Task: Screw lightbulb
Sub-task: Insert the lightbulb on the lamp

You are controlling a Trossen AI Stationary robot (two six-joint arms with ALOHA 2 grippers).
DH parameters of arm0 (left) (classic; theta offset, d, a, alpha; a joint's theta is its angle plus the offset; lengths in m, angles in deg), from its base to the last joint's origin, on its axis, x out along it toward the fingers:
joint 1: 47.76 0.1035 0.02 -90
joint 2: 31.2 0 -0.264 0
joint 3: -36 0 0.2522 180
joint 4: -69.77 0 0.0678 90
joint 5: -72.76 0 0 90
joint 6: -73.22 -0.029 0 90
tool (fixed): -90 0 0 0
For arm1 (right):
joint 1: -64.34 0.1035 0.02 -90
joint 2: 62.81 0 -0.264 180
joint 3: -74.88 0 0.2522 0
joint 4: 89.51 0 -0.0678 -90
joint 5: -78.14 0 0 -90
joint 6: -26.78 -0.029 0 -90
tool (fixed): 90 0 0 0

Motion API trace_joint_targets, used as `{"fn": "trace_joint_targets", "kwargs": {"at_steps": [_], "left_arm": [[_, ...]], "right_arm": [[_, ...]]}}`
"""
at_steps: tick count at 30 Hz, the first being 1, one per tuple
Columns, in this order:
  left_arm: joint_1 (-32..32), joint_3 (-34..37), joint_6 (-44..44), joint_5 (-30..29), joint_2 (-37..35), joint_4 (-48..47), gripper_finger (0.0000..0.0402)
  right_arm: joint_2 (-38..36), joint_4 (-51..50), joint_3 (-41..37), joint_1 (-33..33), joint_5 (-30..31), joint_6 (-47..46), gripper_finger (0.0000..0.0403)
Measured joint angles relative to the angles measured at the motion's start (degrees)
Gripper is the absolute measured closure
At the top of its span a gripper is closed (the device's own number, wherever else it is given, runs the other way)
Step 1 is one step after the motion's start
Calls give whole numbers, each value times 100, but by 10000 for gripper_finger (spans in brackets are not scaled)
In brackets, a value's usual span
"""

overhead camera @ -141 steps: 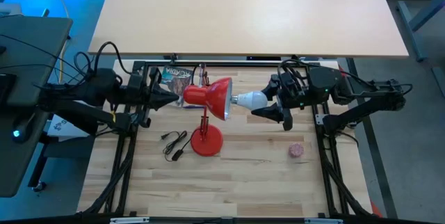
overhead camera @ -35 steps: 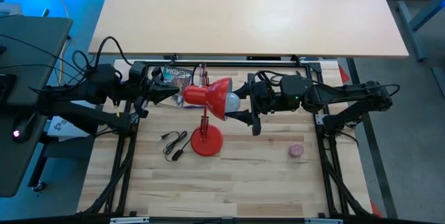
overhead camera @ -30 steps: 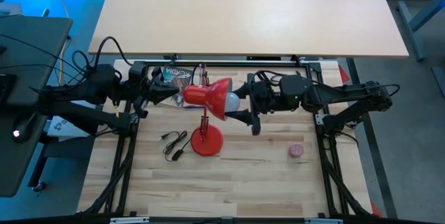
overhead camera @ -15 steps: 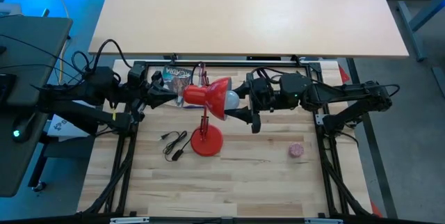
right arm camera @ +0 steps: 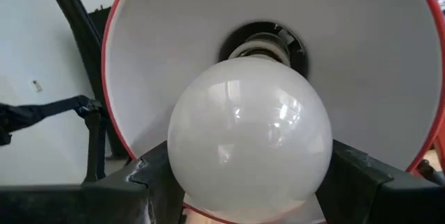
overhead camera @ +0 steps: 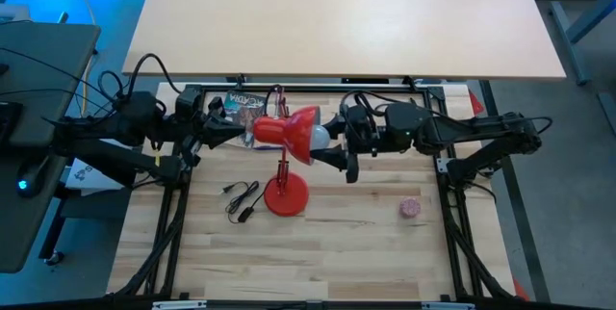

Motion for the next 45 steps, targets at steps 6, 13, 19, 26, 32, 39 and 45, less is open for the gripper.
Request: {"fn": "trace_joint_targets", "kwargs": {"at_steps": [6, 13, 19, 26, 32, 39, 45], "left_arm": [[0, 0, 0, -4, 0, -1, 402], [0, 0, 290, 67, 0, 12, 401], [0, 0, 90, 192, -2, 46, 402], [216, 0, -94, -157, -2, -589, 401], [246, 7, -111, 18, -2, -426, 401], [225, 4, -115, 90, -12, -139, 401], [225, 4, -15, 252, 114, -149, 402]], "right_arm": [[60, 108, 0, 38, 35, -57, 155], [60, 103, 0, 37, 90, -79, 155], [60, 99, 0, 37, 90, -34, 155], [60, 88, 0, 37, 90, 70, 155], [60, 65, 0, 37, 92, 99, 155], [58, 13, 0, 37, 92, 119, 155], [58, 9, 0, 37, 92, 108, 155]]}}
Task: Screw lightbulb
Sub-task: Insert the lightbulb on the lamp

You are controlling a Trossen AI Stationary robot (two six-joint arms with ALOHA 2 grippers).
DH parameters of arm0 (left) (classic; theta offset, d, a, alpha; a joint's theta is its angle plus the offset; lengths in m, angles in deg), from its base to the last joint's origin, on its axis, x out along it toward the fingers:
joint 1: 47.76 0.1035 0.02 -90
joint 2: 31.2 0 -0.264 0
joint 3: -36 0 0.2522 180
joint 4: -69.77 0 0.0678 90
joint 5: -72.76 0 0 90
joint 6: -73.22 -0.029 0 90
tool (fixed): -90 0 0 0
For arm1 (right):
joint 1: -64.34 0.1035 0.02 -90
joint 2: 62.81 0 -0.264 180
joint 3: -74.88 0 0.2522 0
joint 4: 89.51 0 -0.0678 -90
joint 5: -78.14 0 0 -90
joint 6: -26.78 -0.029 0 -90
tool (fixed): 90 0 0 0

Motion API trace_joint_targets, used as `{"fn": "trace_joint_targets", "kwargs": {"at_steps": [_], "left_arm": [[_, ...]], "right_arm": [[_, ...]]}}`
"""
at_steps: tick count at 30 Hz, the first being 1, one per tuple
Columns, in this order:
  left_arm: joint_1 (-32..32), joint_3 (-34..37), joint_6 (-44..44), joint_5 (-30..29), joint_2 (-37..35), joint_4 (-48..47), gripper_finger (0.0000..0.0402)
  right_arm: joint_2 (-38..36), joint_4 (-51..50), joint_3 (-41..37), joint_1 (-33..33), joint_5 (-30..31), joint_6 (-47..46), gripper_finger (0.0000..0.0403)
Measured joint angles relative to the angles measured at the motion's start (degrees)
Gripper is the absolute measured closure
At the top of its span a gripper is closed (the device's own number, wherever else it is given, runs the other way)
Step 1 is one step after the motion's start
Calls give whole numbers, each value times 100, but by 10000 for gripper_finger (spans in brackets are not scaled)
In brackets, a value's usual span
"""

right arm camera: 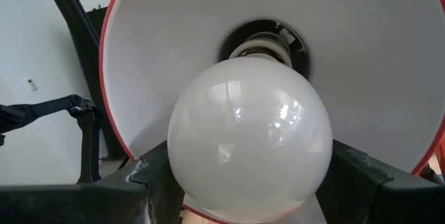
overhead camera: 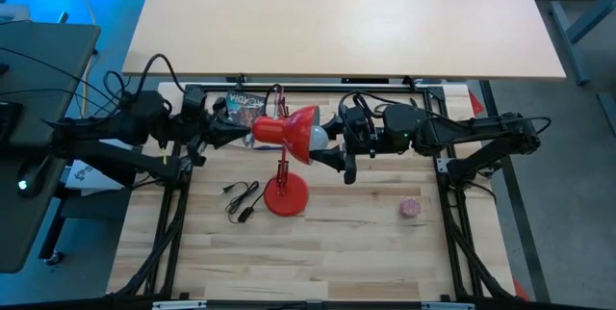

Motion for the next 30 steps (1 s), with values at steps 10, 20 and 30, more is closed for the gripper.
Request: {"fn": "trace_joint_targets", "kwargs": {"at_steps": [10, 20, 30], "left_arm": [[-100, 0, -61, 13, 10, 278, 401], [-142, 0, -438, -5, 10, 261, 402], [-142, -3, -680, 1, 122, 294, 401]], "right_arm": [[0, -2, 0, -2, -9, -163, 155], [0, 39, 0, -15, -79, -655, 155], [-1, 35, 0, -15, -90, -702, 155]]}}
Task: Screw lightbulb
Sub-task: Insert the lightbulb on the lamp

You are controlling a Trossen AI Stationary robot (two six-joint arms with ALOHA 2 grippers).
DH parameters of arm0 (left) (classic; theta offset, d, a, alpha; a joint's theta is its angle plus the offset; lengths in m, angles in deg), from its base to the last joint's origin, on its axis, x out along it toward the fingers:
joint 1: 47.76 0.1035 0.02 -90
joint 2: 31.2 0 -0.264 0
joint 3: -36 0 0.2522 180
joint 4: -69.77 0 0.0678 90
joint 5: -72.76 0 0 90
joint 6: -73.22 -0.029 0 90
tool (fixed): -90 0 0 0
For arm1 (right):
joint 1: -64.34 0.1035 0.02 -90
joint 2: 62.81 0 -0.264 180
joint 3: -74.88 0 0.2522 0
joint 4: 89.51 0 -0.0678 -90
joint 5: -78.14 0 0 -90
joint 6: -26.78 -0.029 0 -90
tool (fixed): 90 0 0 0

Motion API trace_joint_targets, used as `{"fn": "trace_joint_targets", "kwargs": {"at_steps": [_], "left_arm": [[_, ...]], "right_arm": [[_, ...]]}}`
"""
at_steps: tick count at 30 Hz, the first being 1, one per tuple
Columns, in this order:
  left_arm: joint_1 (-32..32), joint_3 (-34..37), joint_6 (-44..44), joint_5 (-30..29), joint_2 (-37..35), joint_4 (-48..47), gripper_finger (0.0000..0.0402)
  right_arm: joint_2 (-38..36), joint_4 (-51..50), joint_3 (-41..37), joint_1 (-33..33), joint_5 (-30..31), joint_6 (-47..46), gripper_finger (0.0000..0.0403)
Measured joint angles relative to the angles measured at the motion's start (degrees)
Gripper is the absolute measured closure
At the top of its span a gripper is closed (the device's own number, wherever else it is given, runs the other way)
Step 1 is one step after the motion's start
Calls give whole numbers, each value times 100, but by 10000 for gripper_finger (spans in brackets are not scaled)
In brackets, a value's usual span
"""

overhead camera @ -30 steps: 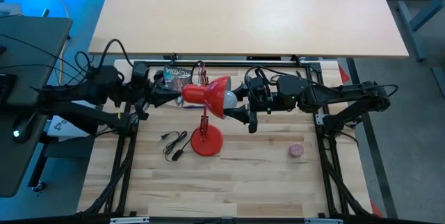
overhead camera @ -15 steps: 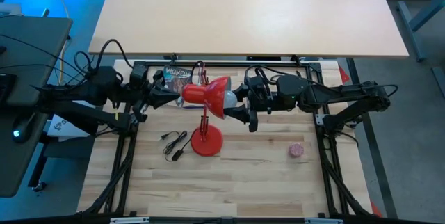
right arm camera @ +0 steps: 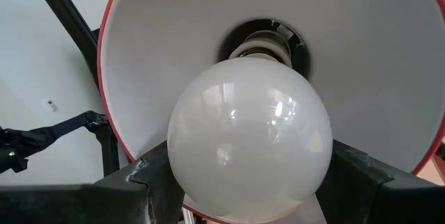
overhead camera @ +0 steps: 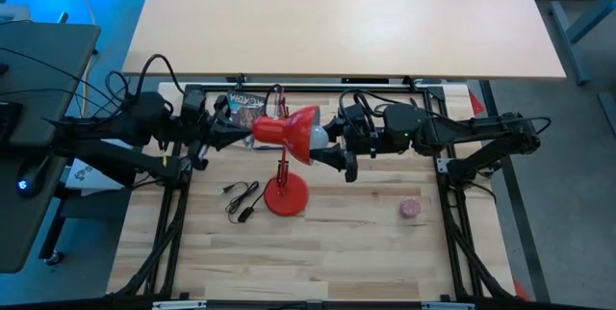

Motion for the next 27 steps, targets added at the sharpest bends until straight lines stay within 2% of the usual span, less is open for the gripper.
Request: {"fn": "trace_joint_targets", "kwargs": {"at_steps": [12, 27], "left_arm": [[0, -3, -270, 150, 41, -14, 401], [-2, -3, -673, 186, 63, -71, 402]], "right_arm": [[-4, -61, 0, 2, -16, -248, 155], [-4, -22, 0, 0, 3, -1673, 155]]}}
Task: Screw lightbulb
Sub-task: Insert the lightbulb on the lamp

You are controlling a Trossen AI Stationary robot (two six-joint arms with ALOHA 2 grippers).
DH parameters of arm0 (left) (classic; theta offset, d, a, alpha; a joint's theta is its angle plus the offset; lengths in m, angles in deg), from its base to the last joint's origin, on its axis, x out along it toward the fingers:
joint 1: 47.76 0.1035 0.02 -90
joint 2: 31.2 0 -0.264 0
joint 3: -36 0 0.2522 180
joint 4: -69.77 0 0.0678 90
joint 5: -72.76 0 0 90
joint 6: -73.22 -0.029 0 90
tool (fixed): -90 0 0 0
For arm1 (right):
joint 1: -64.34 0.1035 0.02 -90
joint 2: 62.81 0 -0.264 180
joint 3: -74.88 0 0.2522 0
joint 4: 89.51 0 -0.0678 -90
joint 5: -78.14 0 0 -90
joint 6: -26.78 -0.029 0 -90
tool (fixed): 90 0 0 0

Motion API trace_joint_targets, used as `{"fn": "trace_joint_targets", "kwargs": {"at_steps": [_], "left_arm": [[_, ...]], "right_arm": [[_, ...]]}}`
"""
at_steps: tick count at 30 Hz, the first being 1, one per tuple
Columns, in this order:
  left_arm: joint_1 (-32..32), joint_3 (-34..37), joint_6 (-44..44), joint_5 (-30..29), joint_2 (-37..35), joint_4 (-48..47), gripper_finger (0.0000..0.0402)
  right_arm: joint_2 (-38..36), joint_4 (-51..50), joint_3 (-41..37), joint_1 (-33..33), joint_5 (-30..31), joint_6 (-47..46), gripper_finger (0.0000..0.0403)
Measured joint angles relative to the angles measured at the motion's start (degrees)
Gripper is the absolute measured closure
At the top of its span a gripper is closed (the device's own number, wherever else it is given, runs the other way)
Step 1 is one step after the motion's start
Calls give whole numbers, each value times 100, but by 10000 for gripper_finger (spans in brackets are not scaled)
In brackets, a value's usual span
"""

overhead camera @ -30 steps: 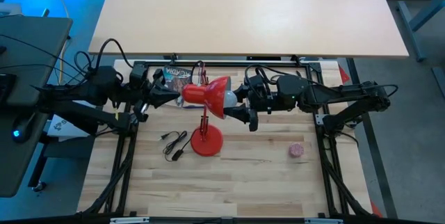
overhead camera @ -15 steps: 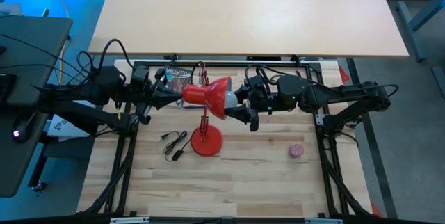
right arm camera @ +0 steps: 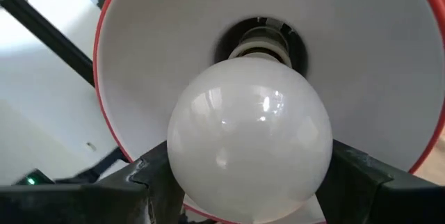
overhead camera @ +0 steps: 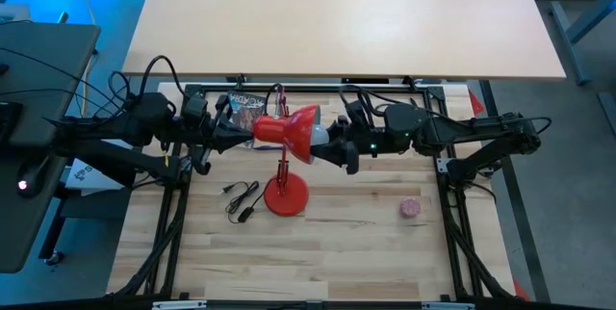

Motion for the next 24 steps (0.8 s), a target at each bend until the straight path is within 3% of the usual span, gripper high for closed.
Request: {"fn": "trace_joint_targets", "kwargs": {"at_steps": [15, 24], "left_arm": [[9, 4, -297, -261, -317, -431, 401], [303, -455, -376, 249, -211, -1146, 401]], "right_arm": [[2, -21, 0, -2, -36, -232, 155], [4, -62, 0, -4, -177, -282, 155]]}}
